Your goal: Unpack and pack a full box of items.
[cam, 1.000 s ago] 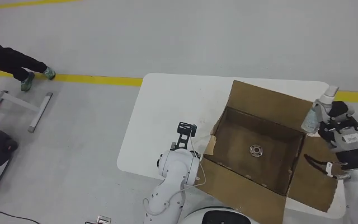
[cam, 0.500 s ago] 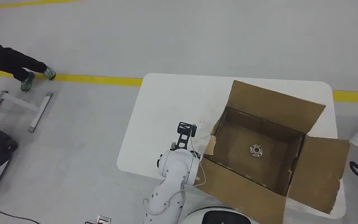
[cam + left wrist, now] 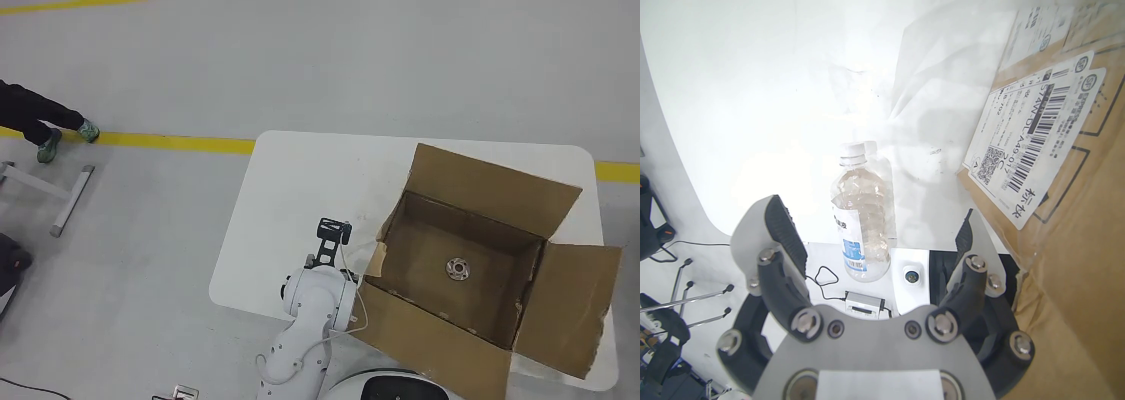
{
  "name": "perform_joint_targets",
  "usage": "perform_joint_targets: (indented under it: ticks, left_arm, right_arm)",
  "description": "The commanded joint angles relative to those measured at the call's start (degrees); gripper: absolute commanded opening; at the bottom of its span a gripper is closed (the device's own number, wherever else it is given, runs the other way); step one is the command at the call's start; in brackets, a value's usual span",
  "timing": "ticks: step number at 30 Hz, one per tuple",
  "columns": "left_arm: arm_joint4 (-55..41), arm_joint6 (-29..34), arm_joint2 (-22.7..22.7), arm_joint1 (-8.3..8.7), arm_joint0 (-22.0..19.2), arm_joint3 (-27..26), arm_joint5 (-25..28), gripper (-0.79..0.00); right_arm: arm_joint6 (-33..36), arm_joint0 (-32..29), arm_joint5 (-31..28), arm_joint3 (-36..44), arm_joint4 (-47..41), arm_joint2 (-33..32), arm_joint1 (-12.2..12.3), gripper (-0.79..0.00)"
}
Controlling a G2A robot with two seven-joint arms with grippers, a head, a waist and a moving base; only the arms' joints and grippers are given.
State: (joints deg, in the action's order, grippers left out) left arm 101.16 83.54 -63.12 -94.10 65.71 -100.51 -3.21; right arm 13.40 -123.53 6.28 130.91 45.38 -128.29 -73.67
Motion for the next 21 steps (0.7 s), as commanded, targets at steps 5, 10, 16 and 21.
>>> perform_joint_targets:
  ticks: [5,10,16,21]
  left_arm:
    - [0.00,0.00,0.00,0.00,0.00,0.00,0.00,0.000]
    - [0.00,0.00,0.00,0.00,0.00,0.00,0.00,0.000]
    - [0.00,0.00,0.00,0.00,0.00,0.00,0.00,0.000]
    - [0.00,0.00,0.00,0.00,0.00,0.00,0.00,0.000]
  right_arm:
    - [2.96,-0.63,-1.38,-3.72,3.75,4.19,-0.22,-0.785]
    - [5.50,0.49,-2.51,-8.04,10.21,9.75,-0.15,-0.785]
    - [7.54,2.80,-3.46,-12.90,14.81,15.42,-0.15,-0.785]
    - [9.46,3.58,-4.77,-14.63,17.56,17.16,-0.06,-0.785]
